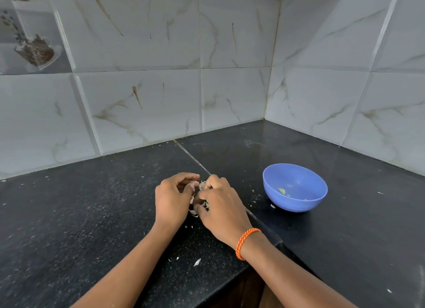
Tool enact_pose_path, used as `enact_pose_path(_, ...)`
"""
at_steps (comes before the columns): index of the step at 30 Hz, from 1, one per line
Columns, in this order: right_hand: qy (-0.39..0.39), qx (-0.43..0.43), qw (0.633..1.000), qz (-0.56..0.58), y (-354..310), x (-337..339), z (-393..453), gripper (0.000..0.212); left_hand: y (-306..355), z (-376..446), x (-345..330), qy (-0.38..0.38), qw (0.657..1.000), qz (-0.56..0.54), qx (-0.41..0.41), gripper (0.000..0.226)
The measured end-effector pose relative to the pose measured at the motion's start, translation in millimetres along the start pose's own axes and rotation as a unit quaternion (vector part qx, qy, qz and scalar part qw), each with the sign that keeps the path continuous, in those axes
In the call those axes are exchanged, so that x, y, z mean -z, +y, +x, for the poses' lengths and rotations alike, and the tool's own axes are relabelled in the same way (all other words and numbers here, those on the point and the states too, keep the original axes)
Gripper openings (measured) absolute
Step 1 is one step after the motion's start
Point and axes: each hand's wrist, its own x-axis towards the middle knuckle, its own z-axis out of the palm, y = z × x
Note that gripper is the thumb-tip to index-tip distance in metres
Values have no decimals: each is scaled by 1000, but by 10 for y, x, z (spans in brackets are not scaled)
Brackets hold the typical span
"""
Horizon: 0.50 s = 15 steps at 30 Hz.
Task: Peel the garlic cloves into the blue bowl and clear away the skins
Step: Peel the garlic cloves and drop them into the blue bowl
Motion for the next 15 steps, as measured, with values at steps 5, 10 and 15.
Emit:
enact_pose_path(5,-15,31,999,-15,-43,-41,10,13,9,-6,7,17,999,-21,18,35)
enact_pose_path(10,34,-26,993,114,120,133,99,8,14,-22,15,9,1000,-12,-18,26)
enact_pose_path(15,36,-52,970,235,406,296,24,20,37,-46,-31,-30,998,-9,-51,18)
